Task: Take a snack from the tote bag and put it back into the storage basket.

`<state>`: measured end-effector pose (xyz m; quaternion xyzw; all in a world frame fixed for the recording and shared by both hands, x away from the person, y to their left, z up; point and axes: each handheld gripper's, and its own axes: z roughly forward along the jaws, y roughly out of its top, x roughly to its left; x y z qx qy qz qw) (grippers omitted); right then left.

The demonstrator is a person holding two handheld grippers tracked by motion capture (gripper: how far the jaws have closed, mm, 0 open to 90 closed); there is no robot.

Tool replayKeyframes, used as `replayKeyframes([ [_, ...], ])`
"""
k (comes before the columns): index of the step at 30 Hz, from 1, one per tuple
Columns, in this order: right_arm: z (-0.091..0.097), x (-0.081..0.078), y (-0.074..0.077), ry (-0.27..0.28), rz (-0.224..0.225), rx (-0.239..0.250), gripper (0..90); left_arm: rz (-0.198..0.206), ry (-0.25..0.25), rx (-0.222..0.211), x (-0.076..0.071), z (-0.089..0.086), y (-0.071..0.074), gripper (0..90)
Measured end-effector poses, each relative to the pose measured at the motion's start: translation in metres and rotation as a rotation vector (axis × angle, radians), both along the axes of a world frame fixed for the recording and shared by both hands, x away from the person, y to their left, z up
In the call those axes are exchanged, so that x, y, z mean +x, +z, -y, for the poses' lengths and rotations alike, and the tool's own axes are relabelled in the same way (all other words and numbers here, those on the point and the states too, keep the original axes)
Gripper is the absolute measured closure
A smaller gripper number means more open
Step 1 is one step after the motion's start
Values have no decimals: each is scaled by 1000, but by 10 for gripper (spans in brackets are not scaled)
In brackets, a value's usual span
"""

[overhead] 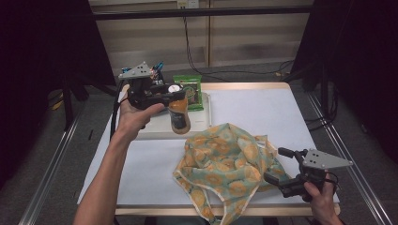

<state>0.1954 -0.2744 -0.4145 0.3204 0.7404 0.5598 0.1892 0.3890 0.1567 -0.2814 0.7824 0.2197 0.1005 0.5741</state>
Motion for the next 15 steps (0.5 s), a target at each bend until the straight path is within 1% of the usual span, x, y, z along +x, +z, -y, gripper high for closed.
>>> replayKeyframes([
  [3, 0, 0, 0, -2, 1, -1, 0, 8, 34, 10, 2, -9, -3, 590],
  [6, 0, -1, 0, 1, 0, 2, 0, 11, 46, 11, 5, -18, -9, 590],
  [8, 0, -1, 0, -1, 1, -1, 0, 1, 66, 19, 8, -25, -13, 590],
  [9, 0, -1, 0, -3, 1, -1, 0, 4, 77, 23, 9, -28, -15, 590],
  [10, 0, -1, 0, -2, 2, -4, 0, 3, 83, 21, 10, -31, -17, 590],
  [11, 0, 0, 0, -1, 3, -3, 0, 6, 102, 20, 12, -36, -19, 590],
  [13, 0, 0, -1, 0, 2, -5, 0, 9, 122, 15, 15, -44, -24, 590],
  [15, 0, 0, -1, -1, -1, -2, 0, 2, 141, 15, 18, -52, -28, 590],
])
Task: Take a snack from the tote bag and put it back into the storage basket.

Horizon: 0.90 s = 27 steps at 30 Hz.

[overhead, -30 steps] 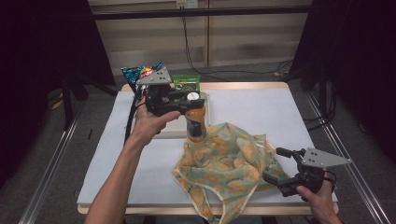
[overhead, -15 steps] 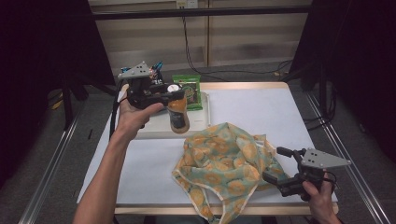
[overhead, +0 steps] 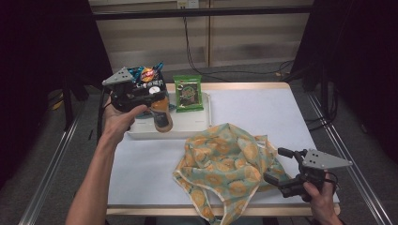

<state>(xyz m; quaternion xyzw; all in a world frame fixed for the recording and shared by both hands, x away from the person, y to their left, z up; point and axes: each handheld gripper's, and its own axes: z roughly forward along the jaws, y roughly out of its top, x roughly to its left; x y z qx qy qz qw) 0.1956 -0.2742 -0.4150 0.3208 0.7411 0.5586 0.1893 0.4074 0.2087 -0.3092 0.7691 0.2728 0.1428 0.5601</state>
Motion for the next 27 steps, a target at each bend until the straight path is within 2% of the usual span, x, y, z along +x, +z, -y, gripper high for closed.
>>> replayKeyframes([
  [4, 0, 0, 0, -2, 4, 0, 0, 7, 27, -1, 6, -13, -7, 590],
  [6, 0, 0, 0, 6, 2, 0, 0, -4, 44, 1, 9, -19, -11, 590],
  [10, 0, 1, -1, 2, -8, 1, 0, -5, 44, 32, 14, -28, -17, 590],
  [15, 0, 1, -1, 7, -7, 1, 0, -6, 61, 23, 22, -40, -22, 590],
  [19, 0, 1, -1, 3, -5, 1, 0, 1, 65, 26, 25, -44, -25, 590],
  [22, 0, 1, -2, 3, -9, -1, 0, -9, 74, 14, 28, -47, -27, 590],
  [27, 0, 3, -3, 7, -10, -2, 0, -18, 97, 3, 28, -39, -28, 590],
])
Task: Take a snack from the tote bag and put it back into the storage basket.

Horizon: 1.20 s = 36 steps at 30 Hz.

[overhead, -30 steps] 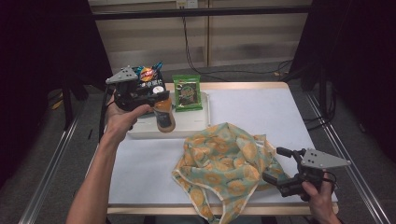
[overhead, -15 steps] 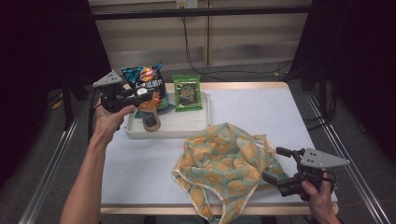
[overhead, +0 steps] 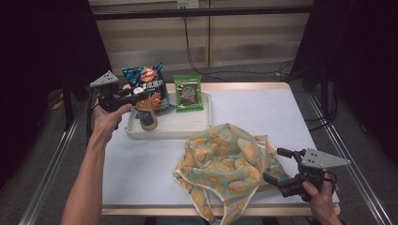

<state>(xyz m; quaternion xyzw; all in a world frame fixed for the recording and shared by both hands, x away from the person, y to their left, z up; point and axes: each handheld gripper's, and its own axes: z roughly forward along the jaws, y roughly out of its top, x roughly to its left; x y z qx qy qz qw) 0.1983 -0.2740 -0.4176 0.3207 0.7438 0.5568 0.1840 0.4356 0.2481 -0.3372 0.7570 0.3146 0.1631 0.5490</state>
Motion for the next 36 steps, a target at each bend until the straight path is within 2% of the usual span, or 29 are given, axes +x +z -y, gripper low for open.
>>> replayKeyframes([
  [2, 0, 0, 0, 1, -3, -1, 0, 8, 1, 17, -1, 8, 0, 590],
  [7, 0, 0, 0, 10, 0, 3, 0, -5, -33, 2, 1, 29, -2, 590],
  [15, 1, 0, 0, 8, -2, 2, 0, -28, -60, -23, 8, 65, -4, 590],
  [21, 1, -1, 1, 14, -1, 1, 0, -41, -79, -14, 11, 92, -14, 590],
  [25, 1, -2, 1, 13, -3, 2, 0, -53, -83, -44, 12, 108, -21, 590],
  [28, 1, -2, 0, 11, -4, 4, 0, -55, -95, -23, 14, 117, -20, 590],
  [31, 0, -1, 0, 20, -5, 1, 0, -50, -87, -22, 18, 125, -21, 590],
  [33, -1, -1, 0, 22, -5, 3, 0, -61, -76, -25, 22, 130, -23, 590],
  [36, -1, -1, -1, 29, -10, -1, 0, -70, -89, -29, 24, 138, -28, 590],
])
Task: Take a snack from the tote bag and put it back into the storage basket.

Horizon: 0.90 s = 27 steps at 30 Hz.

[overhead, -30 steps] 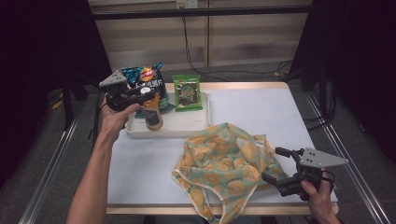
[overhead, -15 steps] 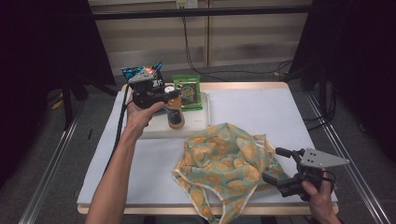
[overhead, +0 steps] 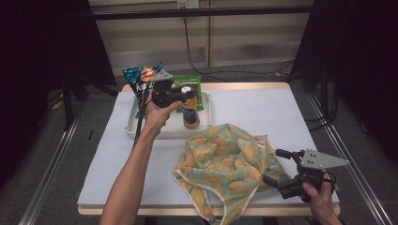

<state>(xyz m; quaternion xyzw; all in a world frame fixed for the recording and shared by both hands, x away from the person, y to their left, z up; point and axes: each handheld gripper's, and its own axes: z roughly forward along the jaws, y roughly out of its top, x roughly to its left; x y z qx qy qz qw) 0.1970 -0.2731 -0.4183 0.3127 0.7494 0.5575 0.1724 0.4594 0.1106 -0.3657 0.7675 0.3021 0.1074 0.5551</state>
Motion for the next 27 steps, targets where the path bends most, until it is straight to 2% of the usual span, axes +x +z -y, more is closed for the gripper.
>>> replayKeyframes([
  [3, 1, 0, 0, -3, 3, 1, 0, 1, -13, 25, 0, 6, -5, 590],
  [5, 2, 0, -1, 2, 1, 6, 0, -5, -5, 27, 1, 6, -7, 590],
  [13, -1, 1, -1, 2, 1, -2, 0, -10, 14, 4, 0, 11, -16, 590],
  [16, -1, 0, -1, 4, 1, -2, 1, -3, 28, 9, 1, 12, -20, 590],
  [18, 0, 0, -1, 2, -1, -2, 1, 16, 34, 9, -1, 12, -24, 589],
  [19, 0, 1, -2, 2, -5, 2, 1, 19, 30, -4, -1, 11, -25, 588],
  [22, 1, 1, -2, 1, -10, -2, 1, 17, 43, 2, -3, 10, -25, 589],
  [23, 1, 1, -2, 2, -10, -2, 1, 19, 29, 7, -3, 10, -25, 588],
  [27, -1, 1, -2, 10, -9, -5, 1, 19, 29, 1, -5, 11, -25, 586],
])
